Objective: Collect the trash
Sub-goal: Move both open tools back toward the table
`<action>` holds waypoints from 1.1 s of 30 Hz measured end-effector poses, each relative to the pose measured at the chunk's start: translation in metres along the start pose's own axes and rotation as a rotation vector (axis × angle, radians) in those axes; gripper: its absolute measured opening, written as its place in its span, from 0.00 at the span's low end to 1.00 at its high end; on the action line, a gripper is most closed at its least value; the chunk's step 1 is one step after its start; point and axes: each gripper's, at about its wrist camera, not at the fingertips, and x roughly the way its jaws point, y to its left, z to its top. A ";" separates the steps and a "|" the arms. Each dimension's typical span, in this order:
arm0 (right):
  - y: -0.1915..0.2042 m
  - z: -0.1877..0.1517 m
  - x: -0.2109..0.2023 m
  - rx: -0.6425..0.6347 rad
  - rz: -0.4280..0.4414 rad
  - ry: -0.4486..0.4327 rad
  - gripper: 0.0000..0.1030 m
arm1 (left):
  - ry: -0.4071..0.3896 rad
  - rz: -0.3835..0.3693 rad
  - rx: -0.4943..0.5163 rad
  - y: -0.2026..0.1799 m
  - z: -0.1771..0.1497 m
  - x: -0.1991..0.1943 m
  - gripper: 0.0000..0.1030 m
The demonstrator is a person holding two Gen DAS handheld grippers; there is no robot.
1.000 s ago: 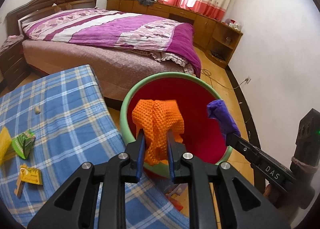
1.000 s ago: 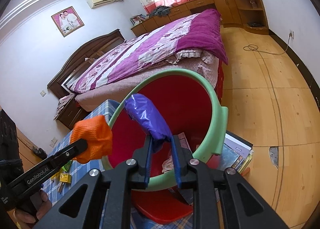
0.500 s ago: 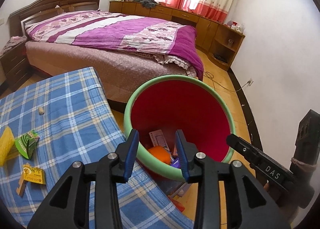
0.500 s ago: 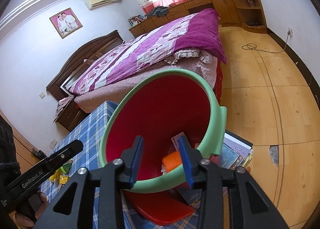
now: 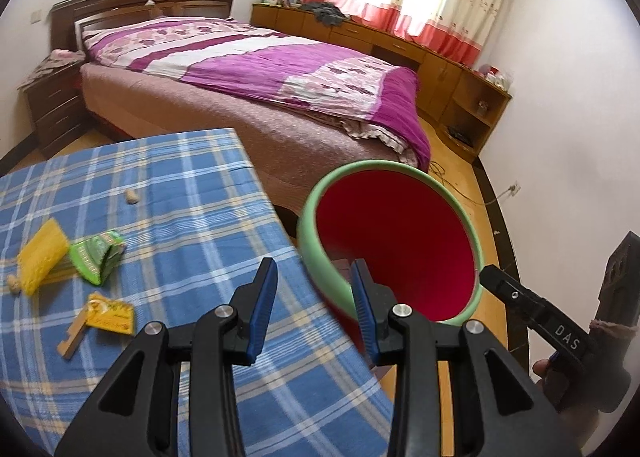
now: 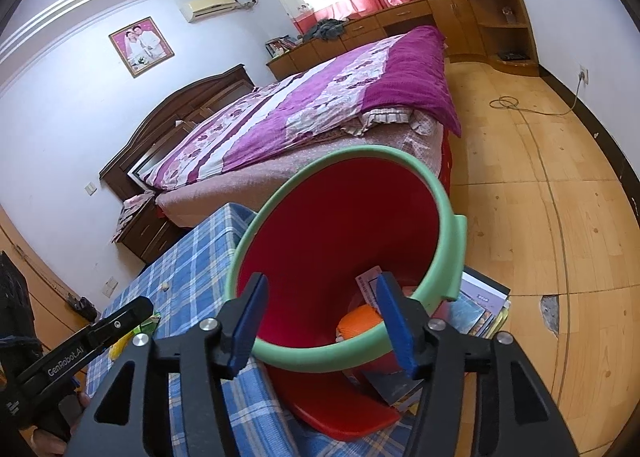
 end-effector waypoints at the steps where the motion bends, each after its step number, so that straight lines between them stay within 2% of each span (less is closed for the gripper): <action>1: 0.003 -0.001 0.000 -0.003 0.004 0.000 0.61 | -0.003 0.005 -0.008 0.004 -0.001 -0.003 0.37; 33: 0.115 -0.039 -0.001 -0.179 0.110 0.085 0.69 | -0.103 0.134 -0.176 0.104 -0.027 -0.087 0.37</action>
